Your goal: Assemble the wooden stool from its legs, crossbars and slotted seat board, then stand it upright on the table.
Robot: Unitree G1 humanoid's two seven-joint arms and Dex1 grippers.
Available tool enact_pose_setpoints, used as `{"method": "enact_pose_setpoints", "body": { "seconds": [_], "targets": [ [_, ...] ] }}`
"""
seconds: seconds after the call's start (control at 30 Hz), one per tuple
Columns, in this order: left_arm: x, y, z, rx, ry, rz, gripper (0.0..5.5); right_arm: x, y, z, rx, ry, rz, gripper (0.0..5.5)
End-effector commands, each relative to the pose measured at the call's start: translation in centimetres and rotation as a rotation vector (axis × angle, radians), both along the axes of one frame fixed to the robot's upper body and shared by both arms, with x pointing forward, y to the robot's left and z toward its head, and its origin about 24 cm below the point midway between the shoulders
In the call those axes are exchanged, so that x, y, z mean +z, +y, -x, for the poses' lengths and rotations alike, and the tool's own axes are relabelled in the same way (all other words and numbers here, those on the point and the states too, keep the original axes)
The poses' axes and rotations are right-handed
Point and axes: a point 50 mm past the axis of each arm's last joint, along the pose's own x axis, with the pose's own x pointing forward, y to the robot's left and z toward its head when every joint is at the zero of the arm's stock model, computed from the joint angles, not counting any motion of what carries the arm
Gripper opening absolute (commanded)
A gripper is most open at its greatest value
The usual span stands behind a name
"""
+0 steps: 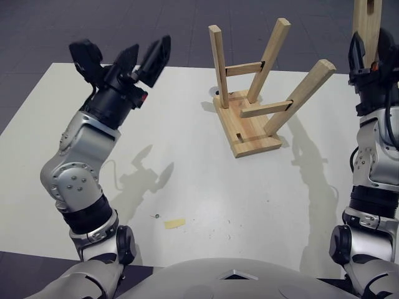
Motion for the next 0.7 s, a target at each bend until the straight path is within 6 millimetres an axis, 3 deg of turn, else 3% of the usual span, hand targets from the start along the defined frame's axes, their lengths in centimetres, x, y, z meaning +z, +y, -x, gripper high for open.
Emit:
{"method": "enact_pose_setpoints", "body": {
  "seconds": [0.03,0.17,0.27,0.5,0.7],
  "targets": [
    [2.9,-0.4,0.4,-0.133,-0.019,0.225,5.4,5.2,4.2,1.2,0.234,-0.211,0.097,2.04],
    [3.4,-0.9,-0.1,-0.138,0.059,0.289,5.4,5.2,7.3,2.4,0.46,-0.189,0.149,2.04],
    [3.7,-1.4,0.1,-0.185,0.07,0.312,5.4,4.0,8.9,3.2,0.604,-0.104,0.164,2.04],
    [4.0,-2.9,1.7,-0.379,0.014,0.281,5.4,0.7,10.8,4.3,0.818,0.104,0.116,2.04],
    [2.7,-3.3,0.3,-0.337,0.113,0.279,5.4,-0.5,12.1,5.1,0.929,0.158,0.144,2.04]
  ]
}}
